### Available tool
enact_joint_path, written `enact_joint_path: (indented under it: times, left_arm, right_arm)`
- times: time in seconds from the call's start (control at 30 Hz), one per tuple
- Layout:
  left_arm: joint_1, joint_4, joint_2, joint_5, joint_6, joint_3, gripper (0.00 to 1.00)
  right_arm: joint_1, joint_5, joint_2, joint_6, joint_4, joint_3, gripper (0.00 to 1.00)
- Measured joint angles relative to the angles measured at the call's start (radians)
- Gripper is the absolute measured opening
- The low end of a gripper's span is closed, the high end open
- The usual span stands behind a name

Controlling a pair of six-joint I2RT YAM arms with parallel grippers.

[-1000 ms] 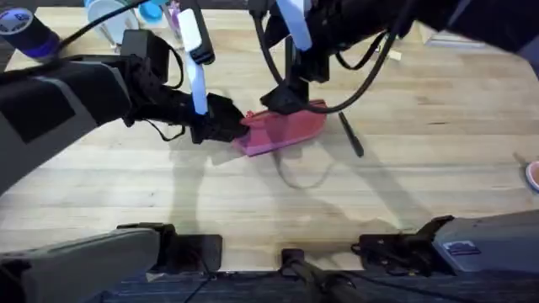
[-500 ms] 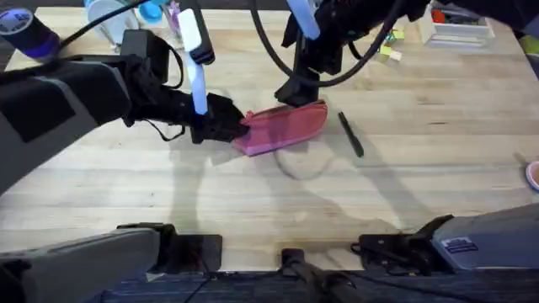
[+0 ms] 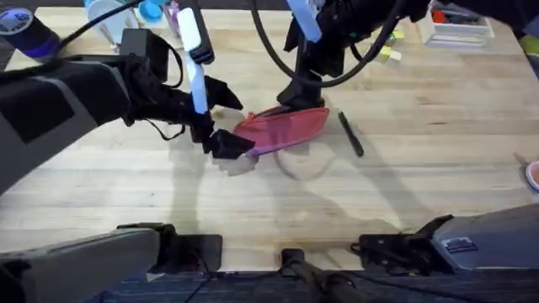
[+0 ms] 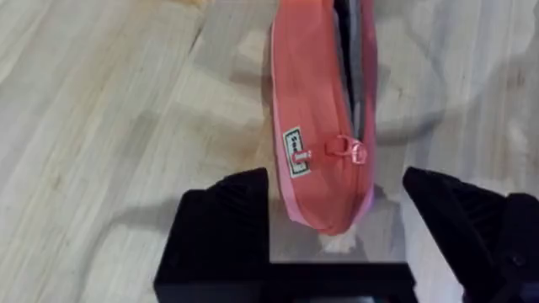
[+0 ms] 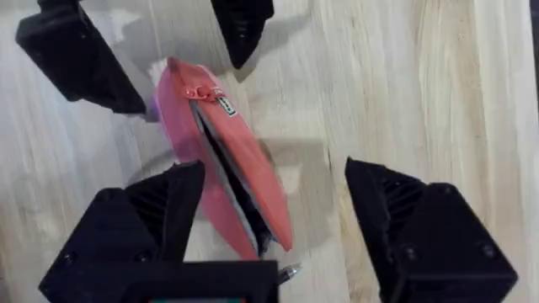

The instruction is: Unzip the bag, pick up the pens from the table one at a time and place them inside, then zip the bag closed.

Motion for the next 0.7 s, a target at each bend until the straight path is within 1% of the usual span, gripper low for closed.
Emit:
enact_joint_path:
  times: [0.2, 0.23, 0.27, 0.4, 0.47, 0.5, 0.53, 0.57, 0.6, 0.7]
  left_arm:
    - [0.000, 0.010, 0.000, 0.000, 0.000, 0.001, 0.994]
    - [0.000, 0.002, 0.000, -0.001, 0.000, 0.003, 0.994]
    - [0.000, -0.011, 0.000, -0.001, 0.000, 0.009, 0.994]
    - [0.000, -0.066, -0.002, -0.001, 0.000, 0.062, 0.994]
    - [0.000, -0.093, -0.014, -0.001, -0.001, 0.105, 0.993]
    - [0.000, -0.108, -0.026, -0.001, -0.001, 0.127, 0.993]
    - [0.000, -0.119, -0.038, -0.001, -0.001, 0.146, 0.993]
    - [0.000, -0.134, -0.054, -0.001, 0.000, 0.167, 0.993]
    - [0.000, -0.146, -0.068, -0.001, 0.000, 0.185, 0.993]
    - [0.000, -0.161, -0.104, -0.001, 0.000, 0.222, 0.993]
  right_arm:
    - [0.000, -0.001, 0.000, 0.000, -0.005, 0.000, 0.996]
    - [0.000, -0.003, 0.000, 0.000, -0.007, 0.000, 0.973]
    - [0.000, -0.006, 0.000, 0.000, -0.009, 0.000, 0.917]
    - [0.000, -0.013, 0.000, 0.004, -0.023, 0.000, 0.566]
    - [0.000, -0.016, 0.000, 0.002, -0.026, 0.000, 0.364]
    - [0.000, -0.016, 0.000, 0.004, -0.029, 0.000, 0.231]
    - [0.000, -0.016, 0.000, 0.006, -0.030, 0.000, 0.119]
    - [0.000, -0.017, 0.000, 0.007, -0.031, 0.000, 0.052]
    - [0.000, -0.017, 0.000, 0.006, -0.031, 0.000, 0.036]
    - [0.000, -0.017, 0.000, -0.006, -0.043, 0.000, 0.031]
